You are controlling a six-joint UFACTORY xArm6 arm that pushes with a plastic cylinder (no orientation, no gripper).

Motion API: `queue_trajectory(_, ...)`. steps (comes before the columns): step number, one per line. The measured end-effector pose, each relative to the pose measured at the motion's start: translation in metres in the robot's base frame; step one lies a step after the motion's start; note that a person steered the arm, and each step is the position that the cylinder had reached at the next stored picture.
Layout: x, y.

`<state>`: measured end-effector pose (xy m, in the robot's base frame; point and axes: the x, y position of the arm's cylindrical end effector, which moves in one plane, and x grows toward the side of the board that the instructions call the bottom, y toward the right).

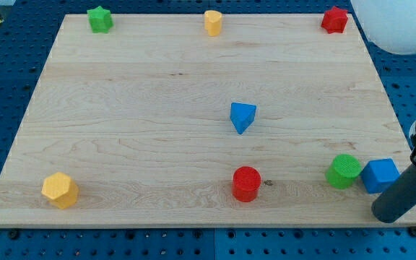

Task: Move green circle a bit up and right

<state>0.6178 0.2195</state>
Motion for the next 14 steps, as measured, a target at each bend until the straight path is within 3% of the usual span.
queue_trajectory(2, -0.009, -0.060)
queue_trajectory(4, -0.017, -0.060)
queue_trajectory(7, -0.066, -0.040)
queue_trajectory(14, -0.086, -0.022)
